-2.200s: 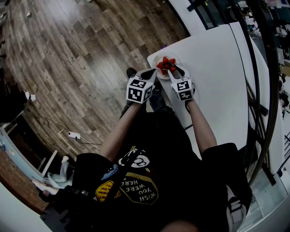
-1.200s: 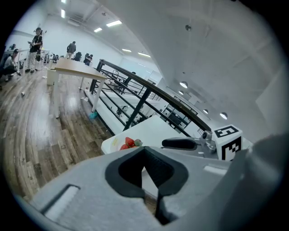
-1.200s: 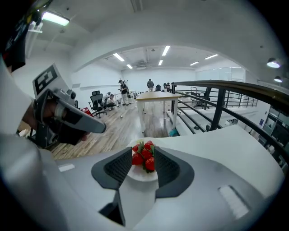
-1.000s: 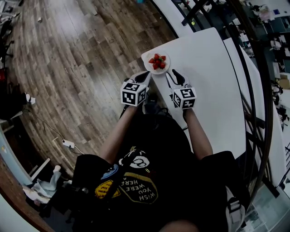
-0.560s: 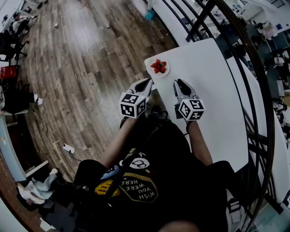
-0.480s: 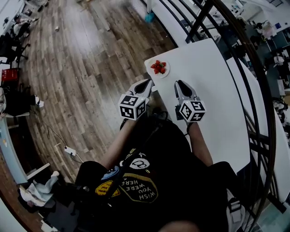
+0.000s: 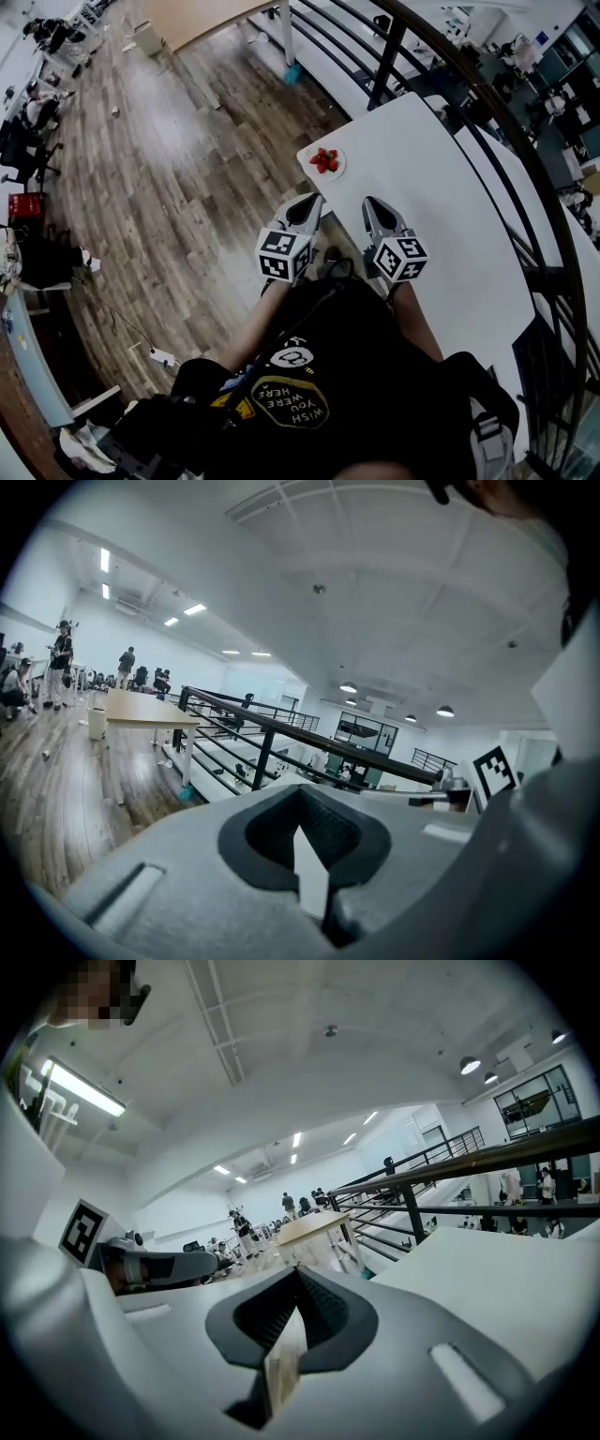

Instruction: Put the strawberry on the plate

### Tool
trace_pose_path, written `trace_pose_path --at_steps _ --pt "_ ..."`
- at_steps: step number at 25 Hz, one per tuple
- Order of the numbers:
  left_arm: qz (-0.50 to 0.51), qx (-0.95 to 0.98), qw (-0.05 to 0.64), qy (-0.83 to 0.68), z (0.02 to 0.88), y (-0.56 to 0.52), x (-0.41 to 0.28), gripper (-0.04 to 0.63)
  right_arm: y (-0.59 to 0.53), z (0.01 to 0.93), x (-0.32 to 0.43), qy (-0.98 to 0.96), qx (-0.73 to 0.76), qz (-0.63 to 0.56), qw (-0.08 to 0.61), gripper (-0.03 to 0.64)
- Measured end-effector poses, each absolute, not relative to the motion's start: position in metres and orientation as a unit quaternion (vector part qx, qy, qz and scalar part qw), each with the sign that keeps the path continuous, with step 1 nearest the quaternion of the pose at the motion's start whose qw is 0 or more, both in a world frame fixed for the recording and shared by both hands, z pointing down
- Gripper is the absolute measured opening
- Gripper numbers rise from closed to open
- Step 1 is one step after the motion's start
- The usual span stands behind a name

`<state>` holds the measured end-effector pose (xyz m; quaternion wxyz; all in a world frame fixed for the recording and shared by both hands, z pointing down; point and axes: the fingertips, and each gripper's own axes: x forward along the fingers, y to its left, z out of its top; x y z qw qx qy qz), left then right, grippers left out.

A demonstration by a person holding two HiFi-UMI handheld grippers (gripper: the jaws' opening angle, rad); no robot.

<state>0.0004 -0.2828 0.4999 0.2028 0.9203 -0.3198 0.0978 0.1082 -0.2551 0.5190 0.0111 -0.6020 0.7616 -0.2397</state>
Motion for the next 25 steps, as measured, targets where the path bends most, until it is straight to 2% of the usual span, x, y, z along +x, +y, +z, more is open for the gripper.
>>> trace_pose_path --at_steps 12,25 --pt "0.088 0.921 0.181 -0.333 0.508 -0.216 -0.051 0.002 -0.185 0.517 0.053 0.770 -0.597 -0.224 -0.001 0.005" --pt "0.098 0.925 0.184 -0.318 0.506 -0.206 -0.048 0.008 -0.171 0.508 0.043 0.769 -0.604 -0.209 -0.005 0.005"
